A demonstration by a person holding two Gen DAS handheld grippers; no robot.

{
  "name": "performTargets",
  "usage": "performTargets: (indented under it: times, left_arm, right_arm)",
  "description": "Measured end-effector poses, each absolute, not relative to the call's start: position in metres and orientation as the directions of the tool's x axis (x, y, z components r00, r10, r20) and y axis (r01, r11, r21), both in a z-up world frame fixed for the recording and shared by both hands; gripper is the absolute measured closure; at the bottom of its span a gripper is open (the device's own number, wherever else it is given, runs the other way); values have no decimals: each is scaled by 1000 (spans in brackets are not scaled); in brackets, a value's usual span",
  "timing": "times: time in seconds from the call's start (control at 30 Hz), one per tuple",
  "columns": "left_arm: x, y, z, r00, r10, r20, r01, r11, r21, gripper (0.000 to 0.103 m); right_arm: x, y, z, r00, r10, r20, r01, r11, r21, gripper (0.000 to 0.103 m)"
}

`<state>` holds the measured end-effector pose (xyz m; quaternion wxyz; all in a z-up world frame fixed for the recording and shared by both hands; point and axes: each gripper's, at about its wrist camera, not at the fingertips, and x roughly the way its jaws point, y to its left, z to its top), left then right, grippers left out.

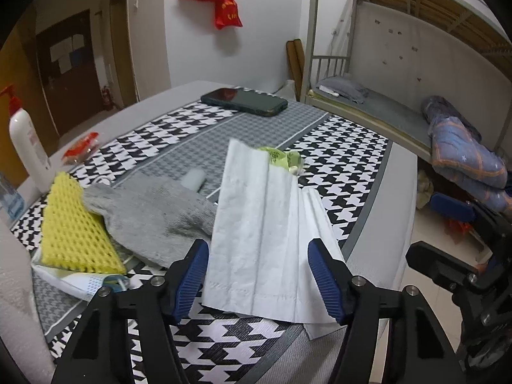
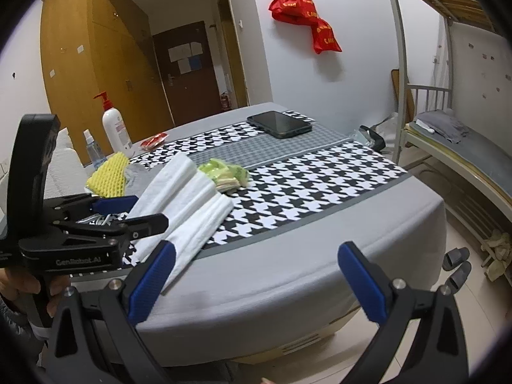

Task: Organize soft objects
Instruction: 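Close the left gripper on the white paper towels and lift, then hold the paper towels in the left gripper while the right tool reaches the grey sock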

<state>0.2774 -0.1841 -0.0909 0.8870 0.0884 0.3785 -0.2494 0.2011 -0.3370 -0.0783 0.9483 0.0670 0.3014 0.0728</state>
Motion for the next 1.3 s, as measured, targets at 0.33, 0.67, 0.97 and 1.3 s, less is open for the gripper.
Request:
performTargets:
  times: [0.33, 0.67, 0.97, 1.3]
  left_arm:
    - [282, -185, -99, 564, -364, -741, 514, 857, -31, 88]
    - [268, -186, -86, 563, -418, -713, 562, 826, -41, 97]
    - [239, -173, -58, 604, -448, -660, 570, 821, -35, 97]
    - [212, -133, -55, 636, -414, -651, 510, 859, -47, 97]
  right_arm:
    - [206, -339, -80, 806, 170, -567, -87, 981, 171, 1]
    - [203, -346, -78, 811, 153, -565, -64, 983, 174, 1]
    - [197, -344, -71, 818, 157, -553, -73, 983, 171, 1]
    - [193, -335, -65, 819, 181, -544, -108, 981, 164, 1]
